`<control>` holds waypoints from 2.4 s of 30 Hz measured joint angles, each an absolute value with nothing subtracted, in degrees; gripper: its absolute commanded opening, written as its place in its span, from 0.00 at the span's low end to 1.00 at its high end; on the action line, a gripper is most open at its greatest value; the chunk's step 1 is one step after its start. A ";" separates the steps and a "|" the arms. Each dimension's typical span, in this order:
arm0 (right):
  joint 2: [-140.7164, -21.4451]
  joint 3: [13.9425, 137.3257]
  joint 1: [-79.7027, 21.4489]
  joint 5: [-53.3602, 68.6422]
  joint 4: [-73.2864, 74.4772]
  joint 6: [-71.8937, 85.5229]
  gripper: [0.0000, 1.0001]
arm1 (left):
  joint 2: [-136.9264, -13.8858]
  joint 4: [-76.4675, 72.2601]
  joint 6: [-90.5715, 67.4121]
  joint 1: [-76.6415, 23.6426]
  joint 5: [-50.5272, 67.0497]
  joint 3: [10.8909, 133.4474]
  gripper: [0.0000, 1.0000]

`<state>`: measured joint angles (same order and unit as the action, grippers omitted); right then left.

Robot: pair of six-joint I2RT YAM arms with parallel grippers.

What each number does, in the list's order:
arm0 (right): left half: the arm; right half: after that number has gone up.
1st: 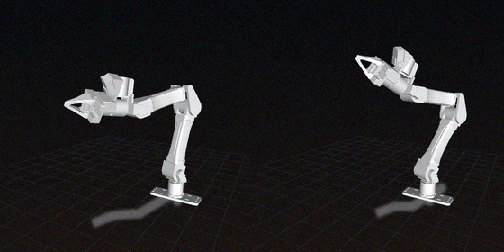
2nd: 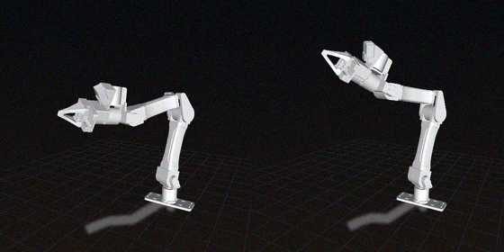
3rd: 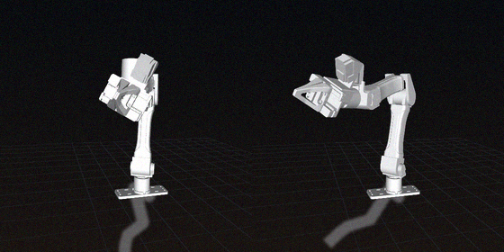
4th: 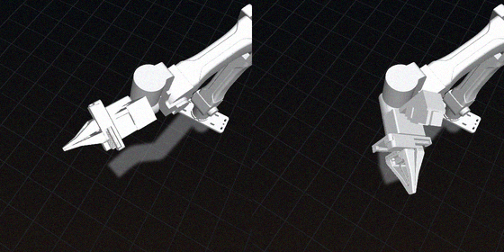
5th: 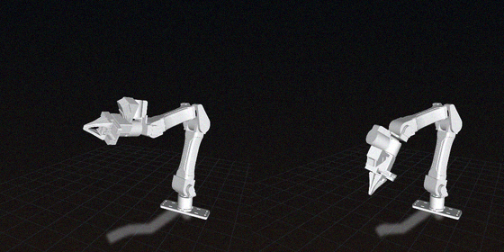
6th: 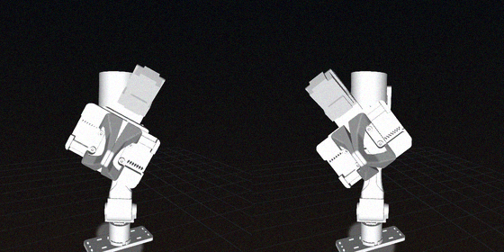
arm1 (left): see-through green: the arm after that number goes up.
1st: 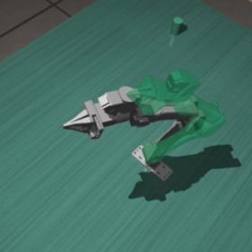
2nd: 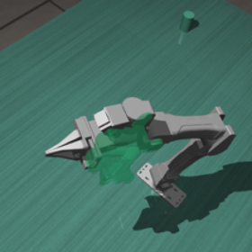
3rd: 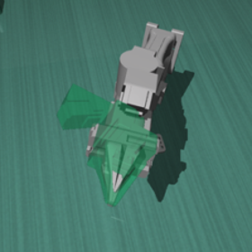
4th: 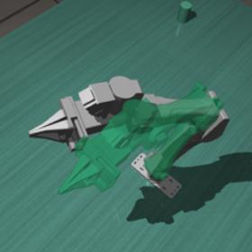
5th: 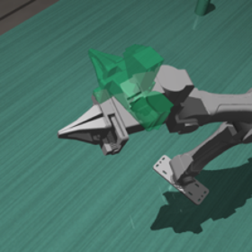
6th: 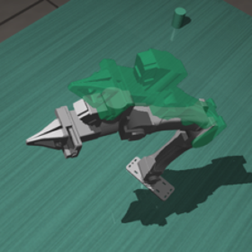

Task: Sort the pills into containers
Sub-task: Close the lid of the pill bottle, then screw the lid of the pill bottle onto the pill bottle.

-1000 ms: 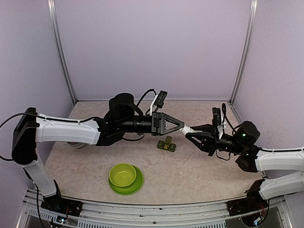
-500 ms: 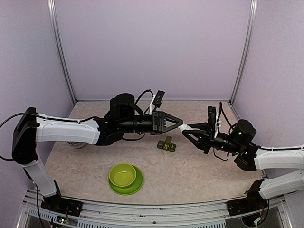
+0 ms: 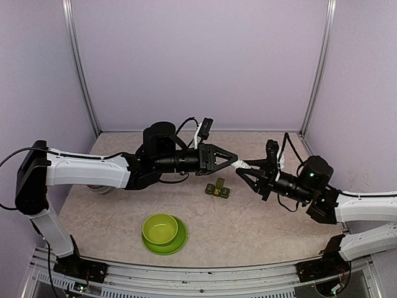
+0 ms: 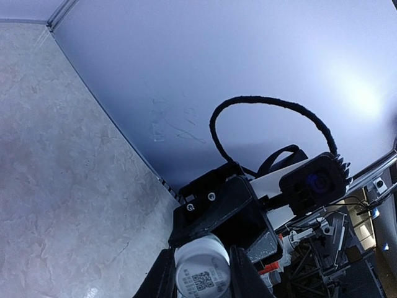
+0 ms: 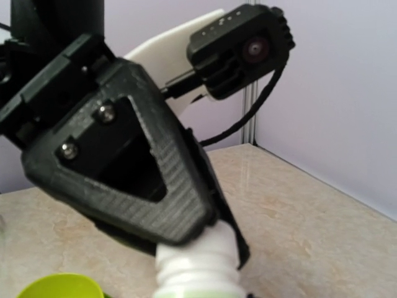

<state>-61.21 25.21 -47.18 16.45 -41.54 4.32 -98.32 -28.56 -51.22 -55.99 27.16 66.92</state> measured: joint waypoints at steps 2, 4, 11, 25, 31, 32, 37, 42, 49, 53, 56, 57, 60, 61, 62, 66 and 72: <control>-61.19 25.45 -47.18 16.56 -41.47 4.49 0.01 | -98.32 -29.12 -51.03 -55.92 27.24 66.92 0.25; -61.08 25.45 -47.18 16.93 -41.89 5.54 0.01 | -98.32 -29.71 -50.78 -55.92 27.62 66.85 0.27; -60.75 25.45 -47.53 19.35 -43.88 9.19 0.01 | -98.32 -32.99 -50.30 -56.49 30.13 66.24 0.38; -58.78 25.43 -47.64 19.77 -44.12 10.20 0.01 | -96.82 -32.49 -47.72 -57.25 29.21 65.12 0.99; -57.52 25.43 -47.62 19.11 -43.03 10.20 0.00 | -93.54 -30.17 -45.78 -57.23 25.71 65.12 0.99; -57.52 25.45 -47.64 19.03 -42.92 10.20 0.00 | -93.32 -30.11 -45.74 -57.23 25.36 65.12 0.99; -57.98 25.47 -47.64 18.57 -41.82 10.17 0.00 | -93.25 -29.06 -45.58 -57.25 24.71 65.21 0.99; -58.94 25.63 -47.64 18.15 -40.69 10.17 0.00 | -93.27 -28.49 -45.58 -57.34 24.71 65.43 0.99; -59.79 25.82 -47.64 17.72 -40.21 10.15 0.00 | -93.51 -28.71 -45.82 -57.36 25.17 66.15 0.99; -60.23 26.30 -47.64 17.65 -40.16 10.15 0.00 | -94.11 -28.73 -45.91 -57.43 25.61 66.19 0.99; -60.53 26.63 -47.64 17.47 -40.36 10.15 0.00 | -94.41 -28.71 -45.93 -57.47 25.91 66.22 0.99; -60.75 26.72 -47.64 17.28 -40.38 10.15 0.00 | -94.41 -28.73 -45.93 -57.47 26.02 66.22 0.99; -62.06 27.49 -47.64 16.71 -40.23 10.15 0.00 | -94.45 -28.91 -45.95 -57.47 26.17 66.22 0.99; -62.63 27.81 -47.64 16.56 -40.21 10.15 0.00 | -94.48 -28.97 -45.95 -57.49 26.20 66.22 0.99; -63.16 28.05 -47.64 16.47 -40.21 10.15 0.00 | -94.48 -28.97 -45.93 -57.47 26.06 66.22 0.99; -64.25 28.51 -47.64 16.23 -40.66 10.15 0.00 | -94.50 -28.86 -45.80 -57.41 25.47 66.22 0.99; -65.91 28.99 -47.94 16.36 -41.45 10.15 0.00 | -94.56 -28.67 -45.74 -57.30 24.58 66.22 0.99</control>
<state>-65.91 28.99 -47.94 16.36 -41.45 10.15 -94.56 -28.67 -45.74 -57.30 24.58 66.22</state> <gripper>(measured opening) 0.234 0.988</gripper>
